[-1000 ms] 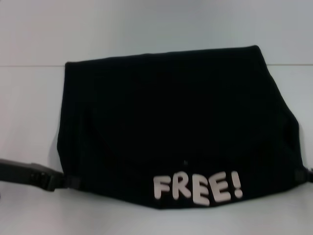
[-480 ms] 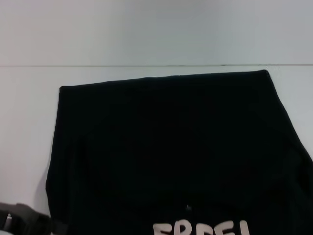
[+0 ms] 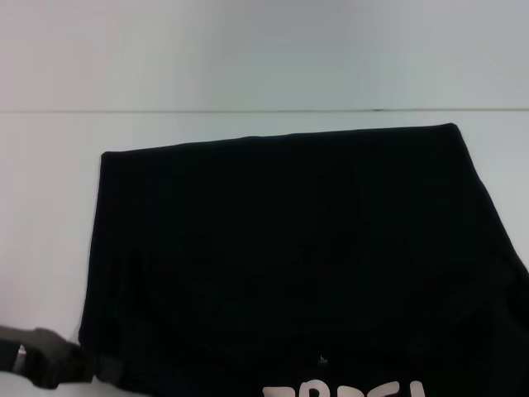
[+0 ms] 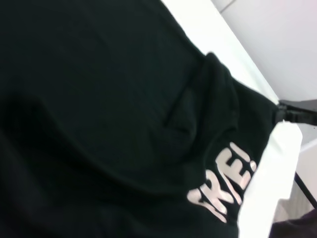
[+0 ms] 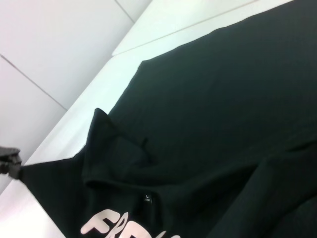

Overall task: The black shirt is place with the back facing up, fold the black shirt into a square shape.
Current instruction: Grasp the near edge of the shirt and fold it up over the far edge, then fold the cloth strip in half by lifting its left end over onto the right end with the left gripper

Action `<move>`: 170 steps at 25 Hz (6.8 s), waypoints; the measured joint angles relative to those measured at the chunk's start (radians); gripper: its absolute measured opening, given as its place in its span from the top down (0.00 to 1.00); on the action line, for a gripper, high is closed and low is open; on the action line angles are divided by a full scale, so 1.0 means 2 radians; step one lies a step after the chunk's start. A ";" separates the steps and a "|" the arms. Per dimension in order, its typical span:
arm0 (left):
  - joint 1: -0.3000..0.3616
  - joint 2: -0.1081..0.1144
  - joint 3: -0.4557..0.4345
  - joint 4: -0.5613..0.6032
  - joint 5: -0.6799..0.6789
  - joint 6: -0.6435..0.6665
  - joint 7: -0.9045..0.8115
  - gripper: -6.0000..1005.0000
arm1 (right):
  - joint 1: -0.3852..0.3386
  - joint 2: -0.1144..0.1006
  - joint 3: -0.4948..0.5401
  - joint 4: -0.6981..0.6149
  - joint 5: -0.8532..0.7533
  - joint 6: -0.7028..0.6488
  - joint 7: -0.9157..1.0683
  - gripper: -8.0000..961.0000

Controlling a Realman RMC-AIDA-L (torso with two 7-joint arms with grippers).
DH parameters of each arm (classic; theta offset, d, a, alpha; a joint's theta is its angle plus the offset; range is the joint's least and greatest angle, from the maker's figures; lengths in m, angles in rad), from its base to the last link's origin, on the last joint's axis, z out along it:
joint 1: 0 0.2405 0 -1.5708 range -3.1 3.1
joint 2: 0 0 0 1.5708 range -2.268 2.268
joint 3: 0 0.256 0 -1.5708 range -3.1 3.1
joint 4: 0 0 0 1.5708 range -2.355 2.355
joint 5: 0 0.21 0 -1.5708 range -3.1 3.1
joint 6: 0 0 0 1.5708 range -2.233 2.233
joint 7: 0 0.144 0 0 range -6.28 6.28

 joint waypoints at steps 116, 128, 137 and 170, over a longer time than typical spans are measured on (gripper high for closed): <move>-0.089 0.023 0.099 -0.091 -0.028 -0.232 -0.309 0.06 | 0.244 -0.030 -0.120 0.082 0.073 0.183 0.133 0.31; -0.098 0.034 0.047 -0.141 -0.028 -0.271 -0.440 0.06 | 0.257 -0.027 -0.131 0.083 0.074 0.200 0.121 0.30; -0.088 0.034 0.025 -0.163 -0.028 -0.306 -0.458 0.06 | 0.260 -0.017 -0.132 0.082 0.073 0.212 0.119 0.30; -0.079 0.030 0.020 -0.177 -0.032 -0.369 -0.493 0.06 | 0.261 -0.015 -0.133 0.082 0.075 0.220 0.119 0.30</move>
